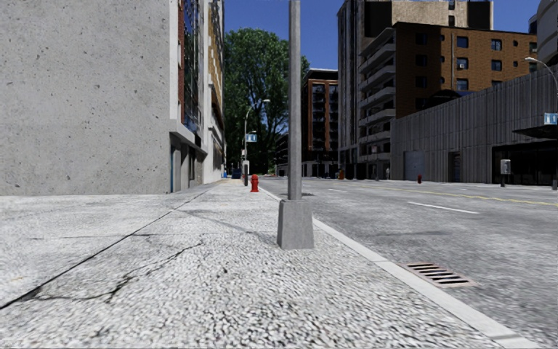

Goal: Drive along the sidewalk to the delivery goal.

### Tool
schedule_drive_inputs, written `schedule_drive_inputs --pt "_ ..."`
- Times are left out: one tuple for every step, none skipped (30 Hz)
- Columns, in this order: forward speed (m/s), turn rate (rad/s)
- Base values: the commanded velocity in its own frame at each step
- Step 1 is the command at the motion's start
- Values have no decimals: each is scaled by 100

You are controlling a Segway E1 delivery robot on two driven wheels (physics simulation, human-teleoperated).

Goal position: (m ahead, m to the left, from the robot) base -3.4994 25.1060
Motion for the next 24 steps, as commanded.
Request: schedule_drive_inputs --pt "0 120" --pt "0 120" --pt "0 120" --pt "0 120" --pt "0 120" --pt "0 120" --pt "0 120" --pt "0 120" --pt "0 120" --pt "0 120" --pt "0 120" --pt "0 120" --pt "0 120" --pt "0 120" --pt "0 120" --pt "0 120" --pt "0 120" --pt "0 120" --pt "0 120" --pt "0 120" --pt "0 120" --pt "0 120" --pt "0 120" --pt "0 120"
